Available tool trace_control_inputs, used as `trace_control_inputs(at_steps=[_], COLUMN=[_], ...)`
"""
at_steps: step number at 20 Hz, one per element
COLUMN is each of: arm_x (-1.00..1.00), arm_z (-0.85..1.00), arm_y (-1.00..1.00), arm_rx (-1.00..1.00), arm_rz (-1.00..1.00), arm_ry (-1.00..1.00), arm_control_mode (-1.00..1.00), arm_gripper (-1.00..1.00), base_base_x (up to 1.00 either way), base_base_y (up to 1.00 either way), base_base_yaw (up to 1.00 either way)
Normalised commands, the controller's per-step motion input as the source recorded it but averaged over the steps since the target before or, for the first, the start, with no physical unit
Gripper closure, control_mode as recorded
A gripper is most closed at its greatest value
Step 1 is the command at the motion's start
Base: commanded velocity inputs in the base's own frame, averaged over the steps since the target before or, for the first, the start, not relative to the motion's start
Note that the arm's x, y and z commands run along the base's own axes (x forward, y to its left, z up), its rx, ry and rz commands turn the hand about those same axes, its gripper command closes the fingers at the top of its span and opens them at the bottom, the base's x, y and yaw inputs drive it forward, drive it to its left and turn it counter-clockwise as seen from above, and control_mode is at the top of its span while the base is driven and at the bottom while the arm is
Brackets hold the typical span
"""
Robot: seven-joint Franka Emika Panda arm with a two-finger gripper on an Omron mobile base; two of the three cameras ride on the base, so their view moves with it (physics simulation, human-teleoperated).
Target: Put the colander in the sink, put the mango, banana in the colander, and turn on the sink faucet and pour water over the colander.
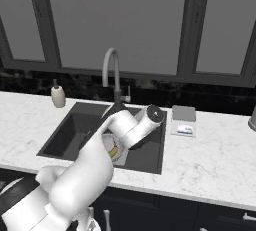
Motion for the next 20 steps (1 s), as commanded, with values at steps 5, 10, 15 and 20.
trace_control_inputs(at_steps=[5, 10, 15, 20], arm_x=[0.66, 0.69, 0.54, 0.58], arm_z=[0.08, 0.05, 0.06, 0.05], arm_y=[-0.02, 0.02, 0.19, 0.12], arm_rx=[0.26, 0.24, 0.18, 0.09], arm_rz=[0.28, 0.08, -0.09, -0.16], arm_ry=[-0.28, -0.11, 0.02, 0.08], arm_control_mode=[-1.0, -1.0, -1.0, -1.0], arm_gripper=[-1.0, -1.0, -1.0, -1.0], base_base_x=[0.0, 0.0, 0.0, 0.0], base_base_y=[0.0, 0.0, 0.0, 0.0], base_base_yaw=[0.0, 0.0, 0.0, 0.0])
